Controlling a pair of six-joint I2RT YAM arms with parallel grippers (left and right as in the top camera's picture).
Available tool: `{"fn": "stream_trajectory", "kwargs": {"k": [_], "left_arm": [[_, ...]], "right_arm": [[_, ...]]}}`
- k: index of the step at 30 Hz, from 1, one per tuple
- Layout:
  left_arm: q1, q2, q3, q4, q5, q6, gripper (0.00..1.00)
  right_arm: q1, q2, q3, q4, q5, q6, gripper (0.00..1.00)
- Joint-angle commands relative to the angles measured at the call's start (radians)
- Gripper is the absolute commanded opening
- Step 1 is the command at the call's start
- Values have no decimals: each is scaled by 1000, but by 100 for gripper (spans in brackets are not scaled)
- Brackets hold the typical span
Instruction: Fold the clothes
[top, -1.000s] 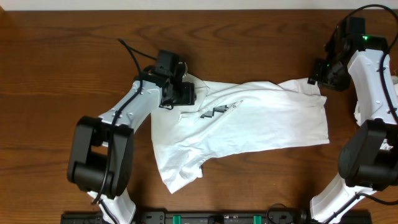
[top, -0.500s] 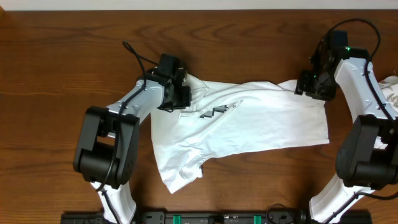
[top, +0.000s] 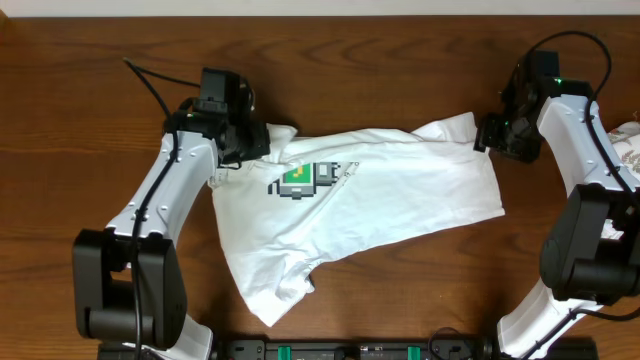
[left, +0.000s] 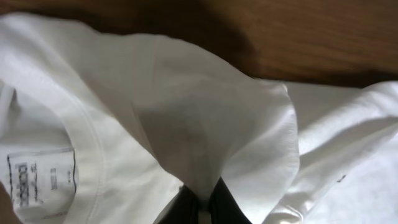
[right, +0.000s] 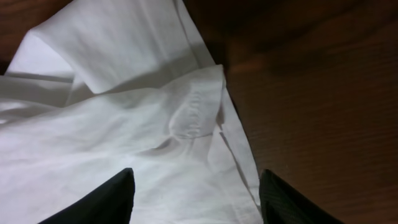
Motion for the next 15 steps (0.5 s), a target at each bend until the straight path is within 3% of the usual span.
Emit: {"fn": "stream_trajectory", "kwargs": {"k": [1, 8, 15], "left_arm": [[-3, 6, 3, -40, -2, 17, 7], [-3, -2, 5, -146, 45, 17, 7], [-3, -11, 5, -244, 58, 18, 8]], "right_arm": [[1, 4, -19, 12, 5, 0, 64], [14, 5, -99, 180, -179, -143, 65], [14, 8, -186, 491, -241, -147, 64]]}}
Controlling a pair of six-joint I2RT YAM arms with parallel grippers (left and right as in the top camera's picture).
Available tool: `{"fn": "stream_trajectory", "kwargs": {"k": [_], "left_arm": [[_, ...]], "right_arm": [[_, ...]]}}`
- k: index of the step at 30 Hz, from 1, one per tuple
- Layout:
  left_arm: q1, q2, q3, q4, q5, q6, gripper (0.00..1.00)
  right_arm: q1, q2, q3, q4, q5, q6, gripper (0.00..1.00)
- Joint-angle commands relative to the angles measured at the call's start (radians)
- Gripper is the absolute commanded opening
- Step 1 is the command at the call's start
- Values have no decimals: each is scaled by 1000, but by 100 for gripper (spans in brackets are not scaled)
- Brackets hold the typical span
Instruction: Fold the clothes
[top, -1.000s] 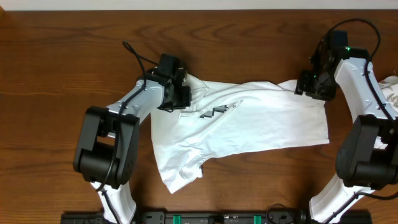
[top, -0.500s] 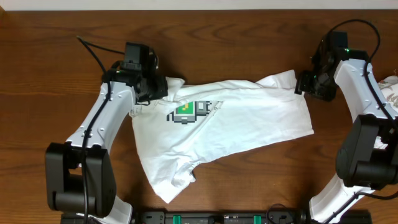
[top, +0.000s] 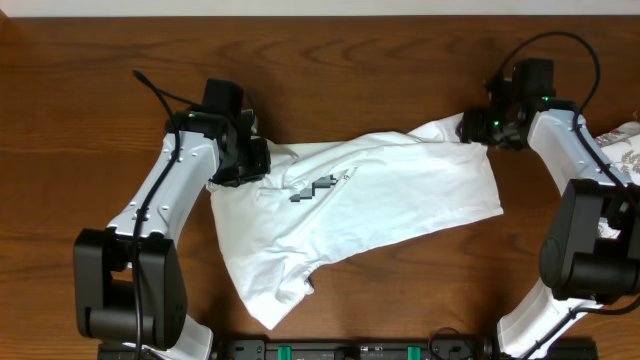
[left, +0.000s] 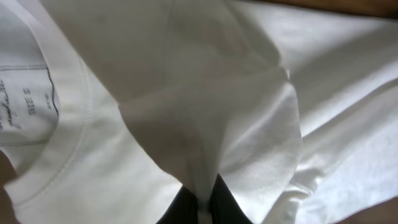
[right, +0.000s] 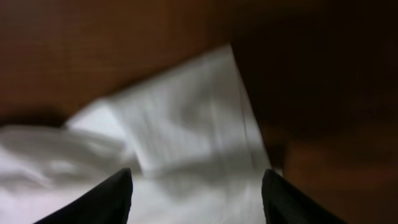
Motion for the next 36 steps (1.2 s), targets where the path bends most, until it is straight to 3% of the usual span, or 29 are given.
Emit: {"fn": "stream_trajectory", "kwargs": {"k": [1, 6, 13, 21, 23, 30, 36], "left_arm": [[0, -11, 5, -39, 13, 18, 8], [0, -10, 5, -78, 9, 30, 9], [0, -10, 5, -53, -14, 37, 11], [0, -8, 5, -53, -17, 37, 11], [0, -7, 4, -53, -17, 38, 11], [0, 1, -28, -39, -43, 44, 12], [0, 4, -32, -31, -42, 44, 17]], "right_arm": [[10, 9, -39, 84, -55, -25, 63], [13, 56, -82, 197, -59, 0, 63], [40, 190, -82, 220, -68, 0, 59], [42, 193, -69, 256, -103, 0, 12], [32, 182, -52, 256, -68, 5, 6], [-34, 164, -2, 256, 106, 29, 2], [-82, 164, -2, 249, 144, 28, 2]]}}
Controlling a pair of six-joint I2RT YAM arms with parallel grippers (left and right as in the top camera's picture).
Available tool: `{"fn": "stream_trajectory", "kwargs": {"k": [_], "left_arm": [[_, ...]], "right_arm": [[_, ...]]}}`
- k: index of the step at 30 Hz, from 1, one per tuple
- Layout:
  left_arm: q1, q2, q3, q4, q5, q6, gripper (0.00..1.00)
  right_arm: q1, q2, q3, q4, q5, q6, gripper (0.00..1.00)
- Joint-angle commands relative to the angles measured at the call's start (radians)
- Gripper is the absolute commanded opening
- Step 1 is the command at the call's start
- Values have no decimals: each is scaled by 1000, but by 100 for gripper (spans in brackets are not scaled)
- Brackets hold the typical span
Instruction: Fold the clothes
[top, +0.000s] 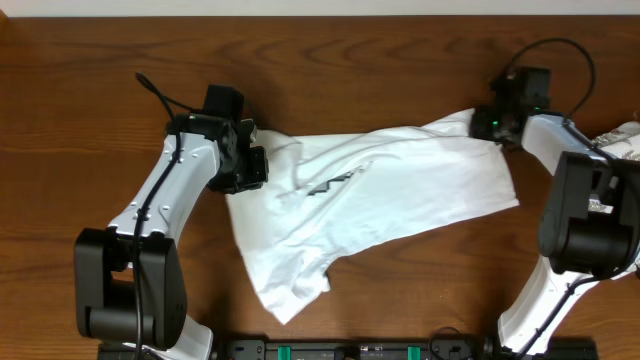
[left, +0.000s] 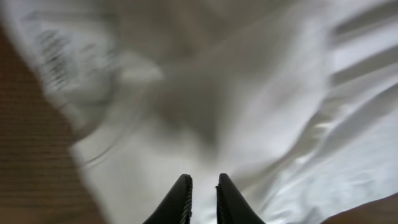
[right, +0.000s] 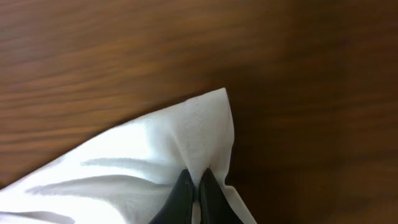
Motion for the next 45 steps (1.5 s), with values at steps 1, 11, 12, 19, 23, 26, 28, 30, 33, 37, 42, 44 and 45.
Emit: {"fn": "stream_trajectory", "kwargs": {"k": [1, 11, 12, 19, 23, 26, 28, 30, 33, 37, 42, 44, 45], "left_arm": [[0, 4, -13, 8, -12, 18, 17], [-35, 4, -17, 115, 67, 18, 31], [-44, 5, -19, 130, 66, 18, 32], [-121, 76, -22, 294, 66, 18, 37], [-136, 159, -22, 378, 59, 18, 33], [-132, 210, -22, 414, 58, 19, 33], [-131, 233, -22, 431, 58, 26, 32], [-131, 243, -22, 436, 59, 25, 31], [-131, 239, -21, 431, 72, 24, 14], [-131, 203, -13, 396, 77, 25, 6], [-131, 139, -4, 328, 0, 25, 6], [-131, 122, -4, 288, -68, 25, 6], [-131, 117, -4, 271, -99, 25, 6]], "right_arm": [[-27, 12, 18, -8, 61, 5, 2], [-26, -80, 22, -18, -126, 12, 61], [-26, -106, 22, -21, -125, 19, 67], [-25, -275, 26, -166, -128, 56, 80], [-5, -292, 25, -260, -137, 63, 66], [24, -267, 21, -298, -137, 62, 63], [45, -247, 21, -312, -135, 61, 63], [67, -225, 21, -318, -137, 62, 61], [101, -198, 21, -319, -137, 61, 60], [149, -156, 21, -331, -113, 51, 51], [179, -76, 21, -332, -33, 66, 41], [176, -33, 21, -327, -24, 66, 36], [174, -14, 21, -324, -19, 67, 34]]}}
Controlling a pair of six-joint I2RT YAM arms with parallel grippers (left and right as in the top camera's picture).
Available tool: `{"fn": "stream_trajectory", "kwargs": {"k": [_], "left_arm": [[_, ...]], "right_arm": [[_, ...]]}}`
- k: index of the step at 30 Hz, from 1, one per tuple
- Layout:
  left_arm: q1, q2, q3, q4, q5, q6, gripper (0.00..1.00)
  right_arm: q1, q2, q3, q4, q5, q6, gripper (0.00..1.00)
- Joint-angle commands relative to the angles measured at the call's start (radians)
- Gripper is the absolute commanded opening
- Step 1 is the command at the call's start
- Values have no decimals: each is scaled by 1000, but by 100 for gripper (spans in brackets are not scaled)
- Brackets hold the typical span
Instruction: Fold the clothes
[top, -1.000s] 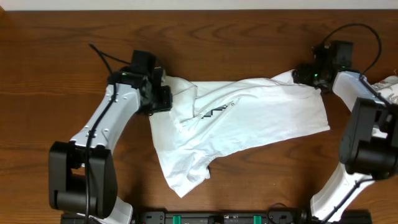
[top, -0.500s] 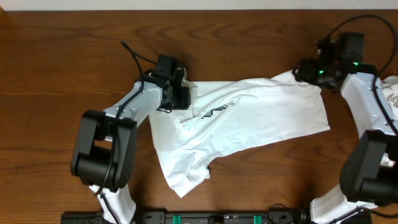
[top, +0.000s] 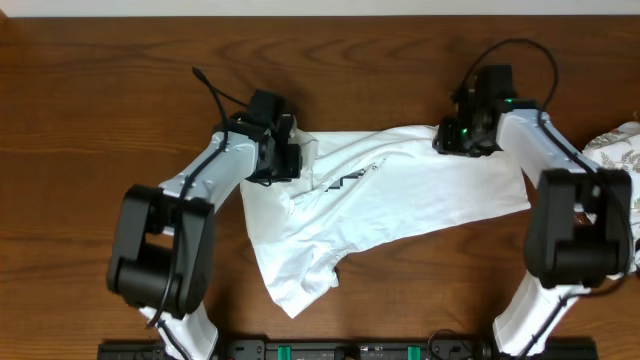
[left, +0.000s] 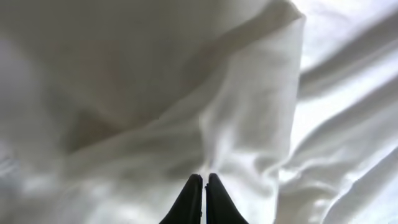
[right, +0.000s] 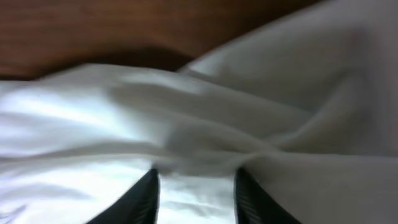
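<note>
A white T-shirt (top: 400, 200) lies crumpled across the middle of the wooden table (top: 100, 100), with only a sliver of its dark print showing under a fold. At the shirt's upper left edge my left gripper (top: 290, 150) is shut, and the left wrist view shows its tips (left: 203, 179) pinching a ridge of white cloth (left: 249, 93). My right gripper (top: 452, 137) hangs over the shirt's top right part. Its fingers (right: 144, 190) stand apart over white fabric (right: 186, 124), open.
A leaf-patterned cloth (top: 618, 145) lies at the table's right edge. A black rail (top: 350, 350) runs along the front edge. Cables loop above both arms at the back.
My left gripper has moved right onto the shirt's upper left part and now pinches a fold. My right gripper has let go of the top right corner and sits further left, open.
At first my left gripper held cloth near the collar with the green print showing, and the right was open beside the right corner. Then a fold covered the print. Later the left jaws stood slightly apart and the right pinched the corner. Now left pinches, right open.
</note>
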Motion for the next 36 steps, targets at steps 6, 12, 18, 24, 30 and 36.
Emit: {"fn": "stream_trajectory", "kwargs": {"k": [6, 12, 18, 24, 30, 36], "left_arm": [[27, -46, 10, -84, -157, 5, 6], [26, -46, 11, 24, -50, 7, 33], [25, -43, 10, 156, -42, 18, 57], [22, 1, 10, 165, 0, 37, 63], [16, 45, 10, 162, 36, 36, 57], [7, 60, 10, 158, 35, 42, 41]], "right_arm": [[-41, 131, -1, -21, 205, 62, 29], [-58, 130, -1, -38, 248, 71, 31], [-57, 130, -1, -42, 261, 104, 31], [-52, 130, -1, -49, 261, 103, 31], [-51, 130, -1, -49, 261, 116, 31], [-51, 130, -1, -50, 261, 130, 31]]}}
